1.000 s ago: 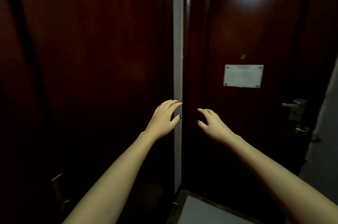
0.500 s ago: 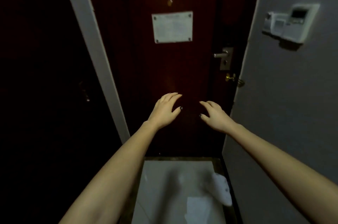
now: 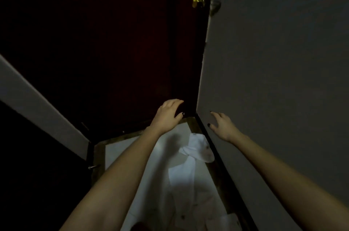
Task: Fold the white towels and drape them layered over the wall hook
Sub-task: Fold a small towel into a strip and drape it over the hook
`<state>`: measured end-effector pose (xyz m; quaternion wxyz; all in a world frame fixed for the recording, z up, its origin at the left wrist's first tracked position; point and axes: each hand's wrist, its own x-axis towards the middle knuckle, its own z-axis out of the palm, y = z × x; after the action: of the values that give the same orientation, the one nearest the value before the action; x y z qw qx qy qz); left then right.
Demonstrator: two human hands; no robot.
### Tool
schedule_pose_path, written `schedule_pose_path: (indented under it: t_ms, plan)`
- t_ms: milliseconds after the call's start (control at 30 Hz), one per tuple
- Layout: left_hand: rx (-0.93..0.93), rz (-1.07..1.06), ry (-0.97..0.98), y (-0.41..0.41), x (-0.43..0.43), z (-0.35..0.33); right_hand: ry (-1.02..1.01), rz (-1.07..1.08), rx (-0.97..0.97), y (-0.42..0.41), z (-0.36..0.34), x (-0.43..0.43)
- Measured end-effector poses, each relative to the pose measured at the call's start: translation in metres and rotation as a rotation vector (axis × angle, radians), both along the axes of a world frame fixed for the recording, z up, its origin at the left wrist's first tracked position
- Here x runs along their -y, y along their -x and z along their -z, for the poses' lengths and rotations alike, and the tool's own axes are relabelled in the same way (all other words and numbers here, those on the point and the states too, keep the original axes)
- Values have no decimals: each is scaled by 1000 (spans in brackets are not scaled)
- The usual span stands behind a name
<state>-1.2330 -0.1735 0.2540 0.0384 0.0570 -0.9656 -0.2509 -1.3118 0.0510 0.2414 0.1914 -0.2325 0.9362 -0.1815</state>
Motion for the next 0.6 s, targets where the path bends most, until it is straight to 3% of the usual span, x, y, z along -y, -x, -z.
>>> schedule_pose_path:
  t_ms: [300,600]
  plan:
    - [109,35,-149,72,-13,292,-40,162,90,40,284,-27]
    - [232,67,-222,110,-16,534,34,130,102,77,518,-23]
